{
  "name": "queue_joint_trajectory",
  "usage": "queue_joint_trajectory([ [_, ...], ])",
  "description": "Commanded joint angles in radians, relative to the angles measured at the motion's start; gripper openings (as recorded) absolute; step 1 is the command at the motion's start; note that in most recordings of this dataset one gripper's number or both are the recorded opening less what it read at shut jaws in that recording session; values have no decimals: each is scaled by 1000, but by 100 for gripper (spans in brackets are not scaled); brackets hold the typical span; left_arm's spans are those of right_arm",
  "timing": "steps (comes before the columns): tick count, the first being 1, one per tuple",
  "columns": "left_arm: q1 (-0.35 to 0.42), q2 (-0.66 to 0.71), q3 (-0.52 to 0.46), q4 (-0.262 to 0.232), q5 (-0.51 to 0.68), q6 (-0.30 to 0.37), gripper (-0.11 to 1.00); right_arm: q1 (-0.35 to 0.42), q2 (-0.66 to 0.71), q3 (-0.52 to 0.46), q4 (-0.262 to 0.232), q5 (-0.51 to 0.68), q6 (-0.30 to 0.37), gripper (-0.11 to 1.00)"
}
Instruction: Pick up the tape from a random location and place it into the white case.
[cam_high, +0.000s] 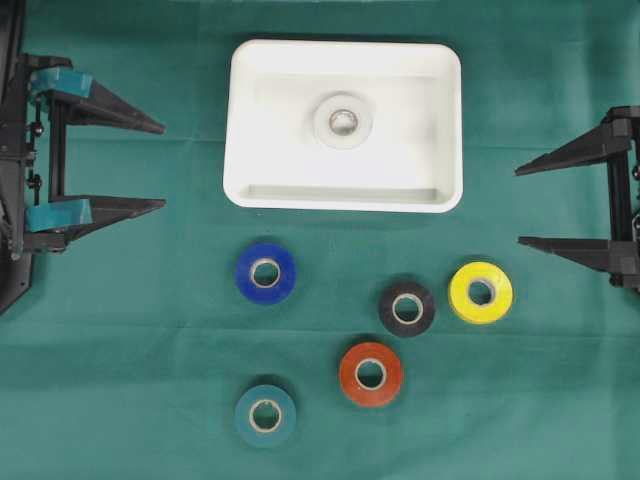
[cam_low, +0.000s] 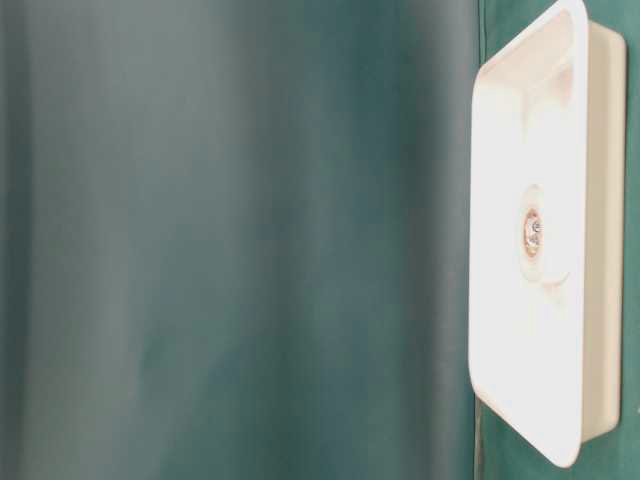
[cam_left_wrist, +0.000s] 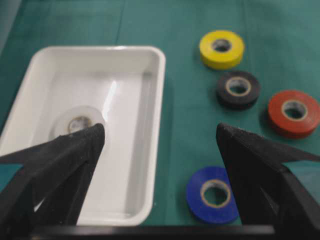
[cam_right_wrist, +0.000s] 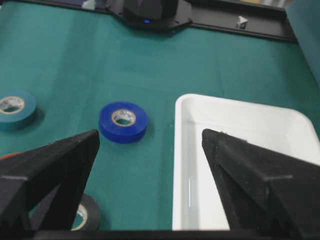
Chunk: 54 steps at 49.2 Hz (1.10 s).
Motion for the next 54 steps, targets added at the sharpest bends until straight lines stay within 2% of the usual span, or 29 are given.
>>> queue_joint_trajectory([
  [1, 3, -12, 20, -2, -51, -2, 98, -2, 6, -21, -2, -5, 0, 91],
  [30, 5, -66, 206, -3, -216, -5, 98, -2, 14, -17, 0, -5, 2, 91],
  [54, 3, -91, 215, -3, -216, -8, 98, 5, 21, -15, 6, 11, 5, 91],
])
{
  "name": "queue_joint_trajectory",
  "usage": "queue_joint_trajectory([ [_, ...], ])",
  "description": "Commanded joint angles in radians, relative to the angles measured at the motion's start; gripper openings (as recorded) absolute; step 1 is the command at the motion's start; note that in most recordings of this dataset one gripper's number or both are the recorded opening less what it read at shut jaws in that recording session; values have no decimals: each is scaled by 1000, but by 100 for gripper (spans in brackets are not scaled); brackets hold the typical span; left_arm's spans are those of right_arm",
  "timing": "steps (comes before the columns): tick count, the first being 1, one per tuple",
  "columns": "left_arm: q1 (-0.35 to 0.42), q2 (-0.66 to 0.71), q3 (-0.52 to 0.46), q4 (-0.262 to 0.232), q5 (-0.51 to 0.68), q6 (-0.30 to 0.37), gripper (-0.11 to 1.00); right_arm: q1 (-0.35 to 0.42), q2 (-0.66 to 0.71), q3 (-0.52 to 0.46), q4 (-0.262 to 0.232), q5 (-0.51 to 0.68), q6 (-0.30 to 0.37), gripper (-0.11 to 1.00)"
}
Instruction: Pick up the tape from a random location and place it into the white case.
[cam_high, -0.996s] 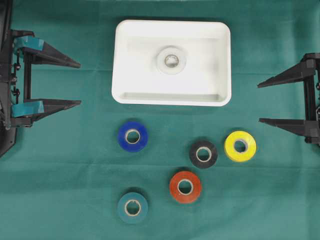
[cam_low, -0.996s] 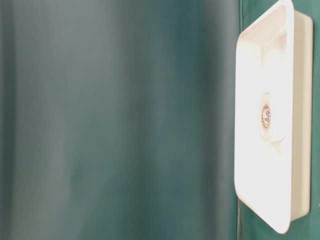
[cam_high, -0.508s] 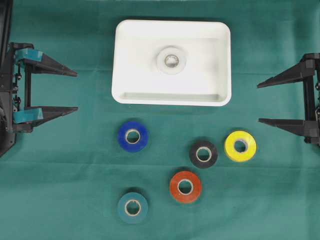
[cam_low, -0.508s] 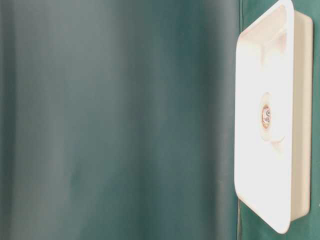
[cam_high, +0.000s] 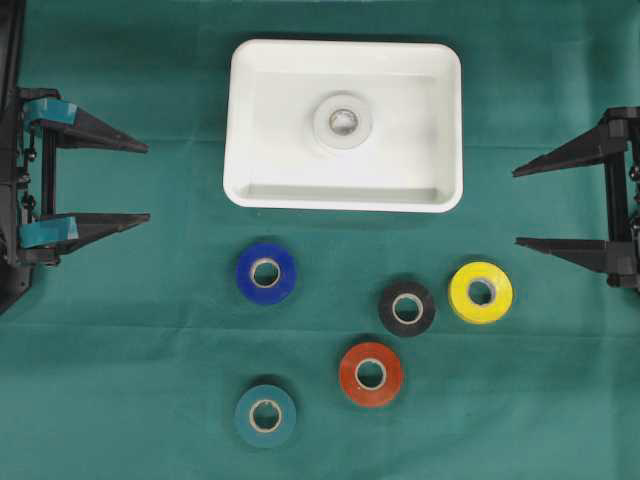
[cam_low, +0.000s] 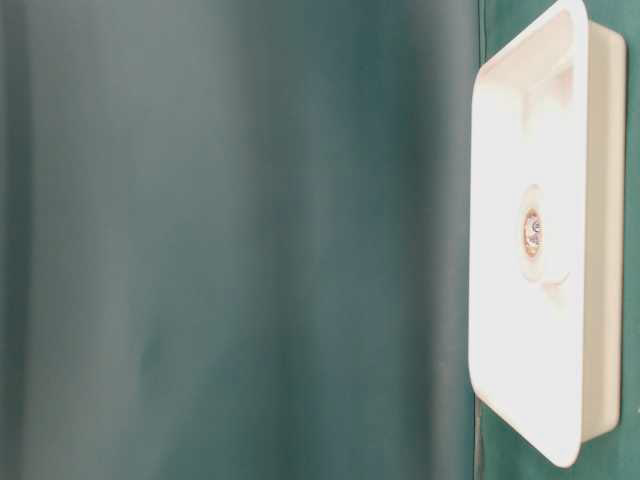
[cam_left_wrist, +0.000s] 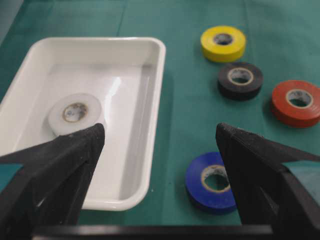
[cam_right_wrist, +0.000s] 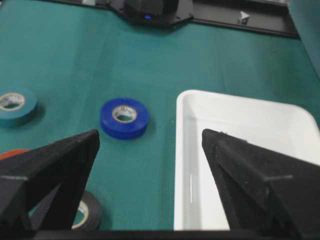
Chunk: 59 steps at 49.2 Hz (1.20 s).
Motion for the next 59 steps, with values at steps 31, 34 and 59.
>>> queue_joint_trajectory([
  [31, 2, 3, -12, -2, -6, -2, 98, 190, 18, -15, 6, 71, 25, 91],
  [34, 3, 5, -12, 0, -6, -3, 98, 190, 18, -15, 5, 71, 25, 91],
  [59, 2, 3, -12, -2, -9, -3, 98, 193, 186, -110, 3, -34, 23, 91],
])
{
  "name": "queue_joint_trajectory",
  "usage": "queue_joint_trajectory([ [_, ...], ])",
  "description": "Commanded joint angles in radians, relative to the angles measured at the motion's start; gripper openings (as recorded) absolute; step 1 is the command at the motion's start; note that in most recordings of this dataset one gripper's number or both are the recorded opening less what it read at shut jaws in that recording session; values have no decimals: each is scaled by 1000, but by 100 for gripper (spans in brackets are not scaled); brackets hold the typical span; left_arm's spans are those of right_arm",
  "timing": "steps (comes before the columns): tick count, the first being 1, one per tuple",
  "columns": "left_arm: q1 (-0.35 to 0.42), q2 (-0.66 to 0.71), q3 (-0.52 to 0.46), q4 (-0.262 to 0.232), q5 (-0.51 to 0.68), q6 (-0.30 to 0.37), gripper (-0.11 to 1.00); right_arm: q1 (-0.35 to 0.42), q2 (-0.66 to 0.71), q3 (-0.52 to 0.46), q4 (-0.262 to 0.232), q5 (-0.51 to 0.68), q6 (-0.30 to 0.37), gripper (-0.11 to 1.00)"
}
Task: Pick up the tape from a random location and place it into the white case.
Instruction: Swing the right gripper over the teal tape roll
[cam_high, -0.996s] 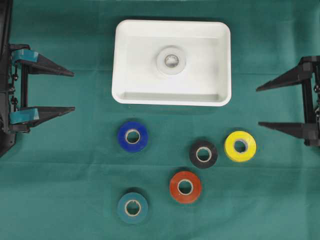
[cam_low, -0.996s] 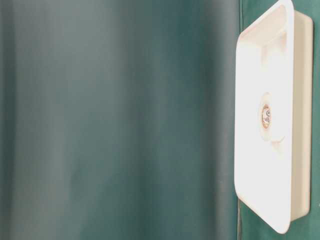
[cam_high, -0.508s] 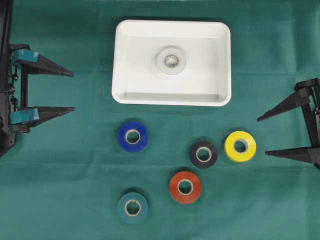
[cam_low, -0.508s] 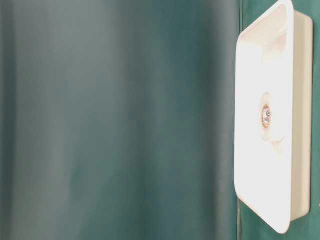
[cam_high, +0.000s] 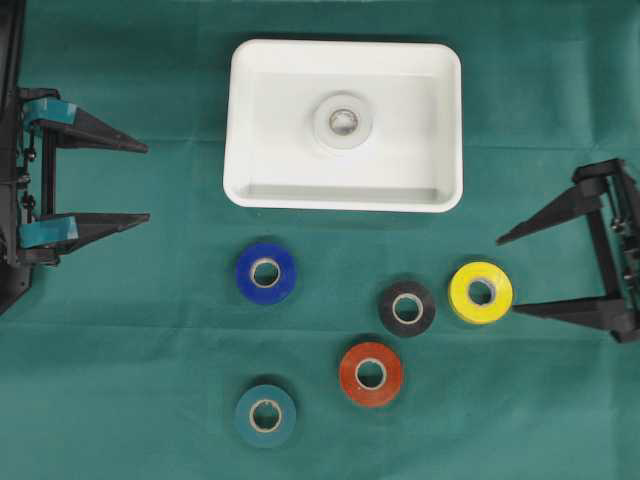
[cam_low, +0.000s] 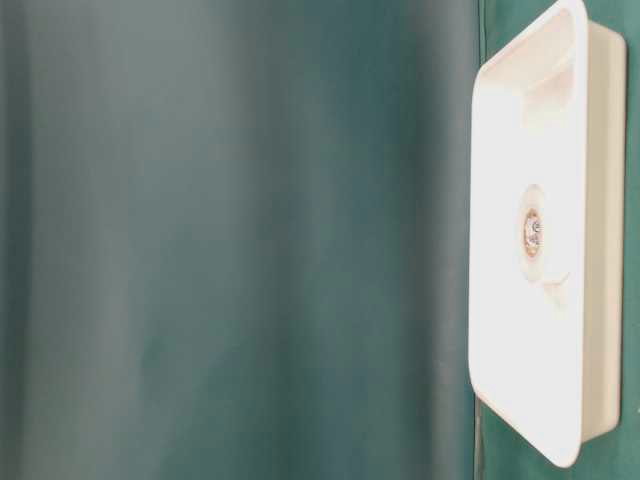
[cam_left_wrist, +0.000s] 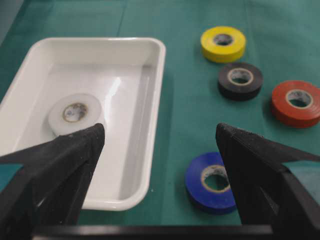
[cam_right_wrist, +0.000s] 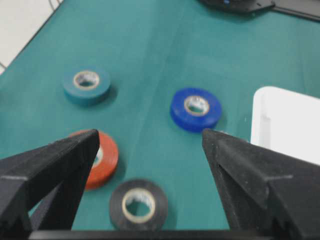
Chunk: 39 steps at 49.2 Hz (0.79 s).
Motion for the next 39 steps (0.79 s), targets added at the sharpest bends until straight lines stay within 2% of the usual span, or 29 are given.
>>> queue_joint_trajectory([
  [1, 2, 6, -14, 0, -8, -2, 98, 5, 77, -69, -2, -37, 0, 91],
  [16, 2, 8, -14, -2, -11, -2, 98, 17, 314, -255, -3, -80, -2, 91],
  [39, 2, 5, -12, -2, -9, -2, 98, 64, 649, -589, -3, -57, -3, 91],
])
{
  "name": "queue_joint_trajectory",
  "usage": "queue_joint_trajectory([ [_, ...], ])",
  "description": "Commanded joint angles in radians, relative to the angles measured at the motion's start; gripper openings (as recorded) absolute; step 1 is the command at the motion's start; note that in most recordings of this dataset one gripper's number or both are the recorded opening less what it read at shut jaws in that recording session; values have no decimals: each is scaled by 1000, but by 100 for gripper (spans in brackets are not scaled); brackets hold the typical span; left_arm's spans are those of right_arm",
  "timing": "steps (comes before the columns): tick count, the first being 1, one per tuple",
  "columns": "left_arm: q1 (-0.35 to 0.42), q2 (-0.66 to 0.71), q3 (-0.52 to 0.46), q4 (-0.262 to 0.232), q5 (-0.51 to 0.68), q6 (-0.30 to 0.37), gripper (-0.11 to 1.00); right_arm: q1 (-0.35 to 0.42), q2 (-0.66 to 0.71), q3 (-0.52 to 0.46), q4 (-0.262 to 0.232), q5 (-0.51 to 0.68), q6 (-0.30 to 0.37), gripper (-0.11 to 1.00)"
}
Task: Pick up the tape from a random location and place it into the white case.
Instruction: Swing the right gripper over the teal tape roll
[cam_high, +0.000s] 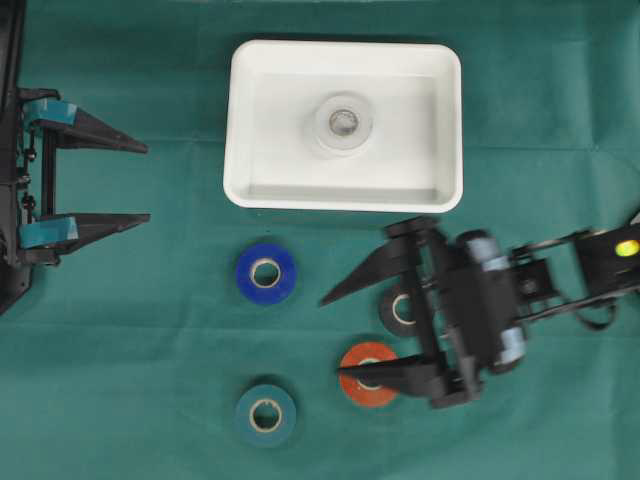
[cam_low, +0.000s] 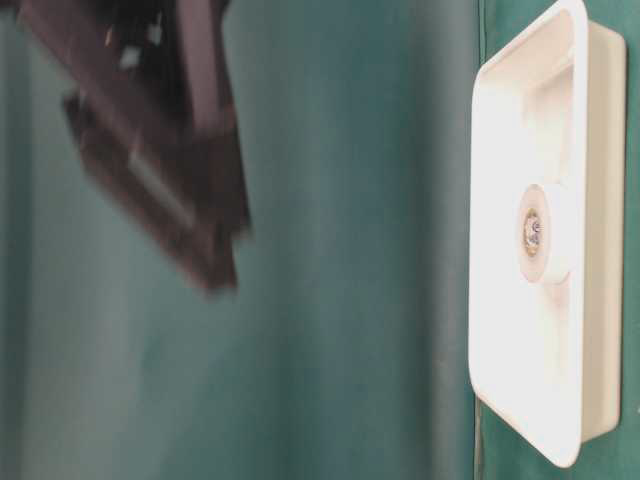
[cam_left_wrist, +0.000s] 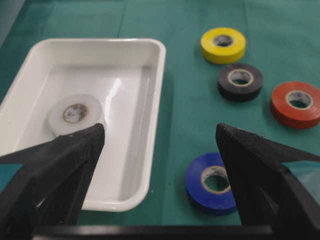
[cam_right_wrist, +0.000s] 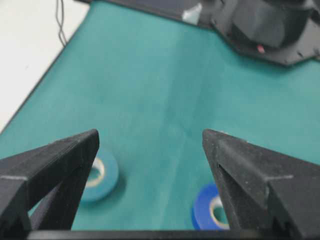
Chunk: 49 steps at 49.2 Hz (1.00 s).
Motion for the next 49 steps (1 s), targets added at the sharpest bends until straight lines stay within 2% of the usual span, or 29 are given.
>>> queue_joint_trajectory([
  [1, 2, 3, -12, -2, -6, -2, 98, 14, 40, -86, -2, 11, 0, 91],
  [25, 2, 3, -12, -2, 3, 0, 98, 32, 265, -390, -2, 89, 2, 91],
  [49, 2, 3, -12, -2, 37, 0, 98, 23, 307, -465, 2, 204, 12, 91],
])
